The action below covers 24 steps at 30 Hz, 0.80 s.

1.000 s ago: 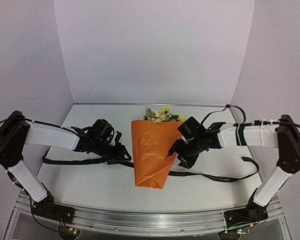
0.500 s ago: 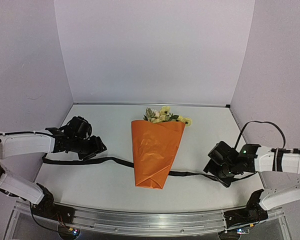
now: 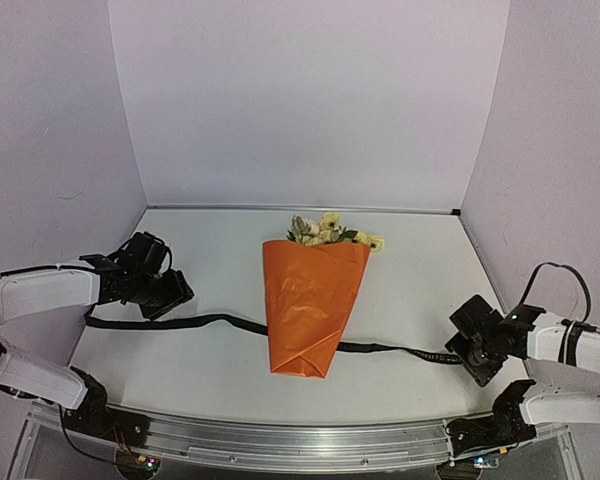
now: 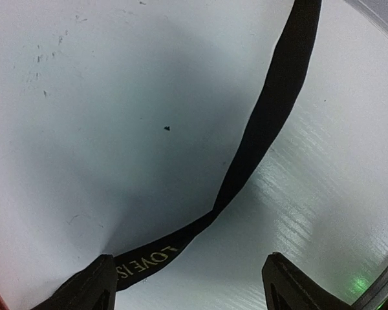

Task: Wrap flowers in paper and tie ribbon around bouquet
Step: Pick up the ribbon at the center of the board.

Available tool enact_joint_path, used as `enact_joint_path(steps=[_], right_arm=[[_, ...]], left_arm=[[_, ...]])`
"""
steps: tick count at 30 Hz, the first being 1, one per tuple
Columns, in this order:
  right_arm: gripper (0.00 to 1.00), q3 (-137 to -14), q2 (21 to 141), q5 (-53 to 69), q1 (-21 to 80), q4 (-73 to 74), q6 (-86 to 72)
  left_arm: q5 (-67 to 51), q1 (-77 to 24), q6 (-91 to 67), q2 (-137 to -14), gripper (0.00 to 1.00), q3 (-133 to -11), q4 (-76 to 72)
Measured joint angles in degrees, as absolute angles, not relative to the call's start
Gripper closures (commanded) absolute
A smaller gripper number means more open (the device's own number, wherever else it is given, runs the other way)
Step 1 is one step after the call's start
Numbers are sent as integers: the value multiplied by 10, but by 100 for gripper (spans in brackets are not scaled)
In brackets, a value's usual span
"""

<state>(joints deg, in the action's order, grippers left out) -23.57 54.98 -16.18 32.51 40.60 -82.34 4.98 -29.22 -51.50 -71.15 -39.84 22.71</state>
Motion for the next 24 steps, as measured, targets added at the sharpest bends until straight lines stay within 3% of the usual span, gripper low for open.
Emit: enact_joint_path(steps=[9, 18, 24], right_arm=[[25, -207, 566, -121, 239, 368, -791], [45, -210, 576, -102, 222, 342, -754], [51, -210, 576, -87, 222, 338, -737]], left_arm=[[82, -261, -556, -659, 27, -366, 275], [87, -201, -628, -659, 22, -322, 302], [74, -170, -663, -704, 19, -306, 276]])
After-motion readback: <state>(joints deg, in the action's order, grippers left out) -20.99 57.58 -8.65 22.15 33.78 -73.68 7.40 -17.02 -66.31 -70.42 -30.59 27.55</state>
